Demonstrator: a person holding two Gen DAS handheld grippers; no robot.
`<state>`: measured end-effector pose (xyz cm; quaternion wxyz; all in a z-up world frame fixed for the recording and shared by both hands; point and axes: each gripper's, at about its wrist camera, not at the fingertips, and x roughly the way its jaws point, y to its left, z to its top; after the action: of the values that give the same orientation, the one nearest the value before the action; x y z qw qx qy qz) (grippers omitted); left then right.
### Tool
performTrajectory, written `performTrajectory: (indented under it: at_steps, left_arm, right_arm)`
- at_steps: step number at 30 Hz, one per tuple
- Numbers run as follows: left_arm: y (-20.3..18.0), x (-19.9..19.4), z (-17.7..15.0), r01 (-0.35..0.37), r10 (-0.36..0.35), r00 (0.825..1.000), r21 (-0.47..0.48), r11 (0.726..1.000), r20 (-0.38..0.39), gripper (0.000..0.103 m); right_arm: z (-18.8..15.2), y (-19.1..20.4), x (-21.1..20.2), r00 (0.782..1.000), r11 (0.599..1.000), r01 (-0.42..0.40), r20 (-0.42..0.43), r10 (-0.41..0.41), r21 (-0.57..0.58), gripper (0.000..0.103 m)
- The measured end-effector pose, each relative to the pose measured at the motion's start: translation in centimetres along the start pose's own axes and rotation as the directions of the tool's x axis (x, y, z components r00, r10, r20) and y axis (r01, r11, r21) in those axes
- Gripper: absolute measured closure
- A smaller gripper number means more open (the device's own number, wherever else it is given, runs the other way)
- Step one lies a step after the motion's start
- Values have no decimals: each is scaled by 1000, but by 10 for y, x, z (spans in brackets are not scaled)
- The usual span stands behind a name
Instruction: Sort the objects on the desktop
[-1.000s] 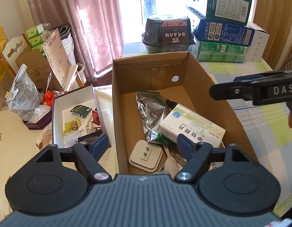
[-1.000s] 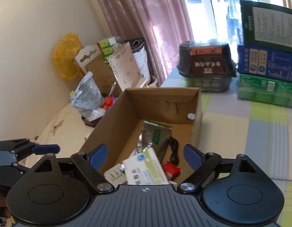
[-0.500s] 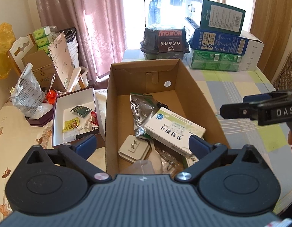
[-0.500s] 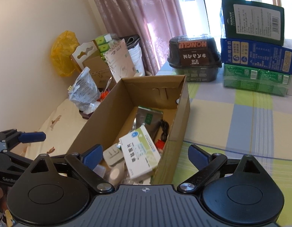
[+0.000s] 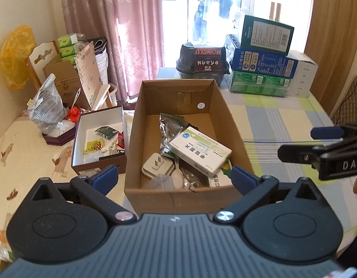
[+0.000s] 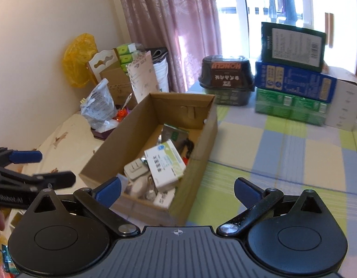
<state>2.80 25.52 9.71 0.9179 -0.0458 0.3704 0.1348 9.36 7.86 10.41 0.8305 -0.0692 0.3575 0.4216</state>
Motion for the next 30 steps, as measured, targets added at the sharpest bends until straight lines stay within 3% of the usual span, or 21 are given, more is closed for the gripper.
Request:
performTrajectory:
  at_steps: [9, 18, 30]
  left_arm:
    - [-17, -45, -26, -46, 47, 999, -36, 998, 27, 1]
    - [-29, -86, -52, -58, 64, 997, -125, 991, 53, 1]
    - [-47, -110, -76, -60, 69, 996, -142, 988, 59, 1]
  right_arm:
    - [-39, -3, -55, 1000, 1000, 20, 21, -21, 5, 2]
    - [-56, -5, -99, 998, 999, 33, 52, -34, 10, 2]
    - [-66, -4, -115, 998, 1000, 26, 60, -27, 9, 2]
